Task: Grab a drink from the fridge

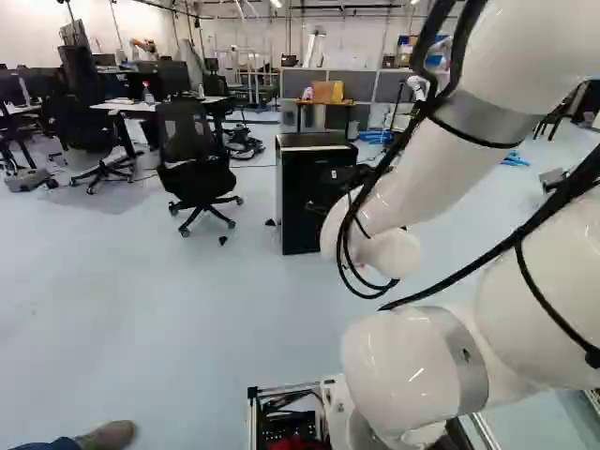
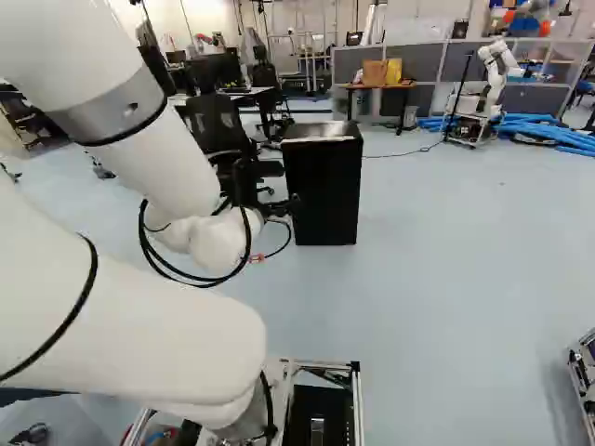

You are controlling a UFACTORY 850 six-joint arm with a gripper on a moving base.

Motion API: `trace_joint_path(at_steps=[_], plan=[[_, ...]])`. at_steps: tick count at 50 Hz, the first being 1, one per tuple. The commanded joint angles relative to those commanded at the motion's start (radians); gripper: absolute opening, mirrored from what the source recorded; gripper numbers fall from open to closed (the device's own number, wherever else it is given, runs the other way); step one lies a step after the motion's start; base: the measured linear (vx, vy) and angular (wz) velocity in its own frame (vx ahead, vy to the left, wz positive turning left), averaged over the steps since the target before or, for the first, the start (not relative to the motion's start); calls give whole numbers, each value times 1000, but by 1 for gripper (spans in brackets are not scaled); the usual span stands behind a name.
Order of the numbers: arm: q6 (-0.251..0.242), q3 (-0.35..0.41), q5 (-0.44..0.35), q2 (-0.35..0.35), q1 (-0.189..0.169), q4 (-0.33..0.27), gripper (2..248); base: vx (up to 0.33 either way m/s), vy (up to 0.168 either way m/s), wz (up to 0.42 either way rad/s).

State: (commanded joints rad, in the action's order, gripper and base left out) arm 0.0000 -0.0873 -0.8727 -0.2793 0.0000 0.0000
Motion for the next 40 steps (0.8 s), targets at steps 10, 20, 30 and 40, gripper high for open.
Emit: trace_joint_path(at_steps=[10, 20, 30, 40], plan=[[0, 0, 0, 0, 0, 0, 247, 0, 0, 0], [0, 0, 0, 0, 0, 0, 247, 0, 0, 0], [0, 0, 0, 0, 0, 0, 247, 27, 2, 1], [0, 0, 0, 0, 0, 0, 247, 47, 1, 0]])
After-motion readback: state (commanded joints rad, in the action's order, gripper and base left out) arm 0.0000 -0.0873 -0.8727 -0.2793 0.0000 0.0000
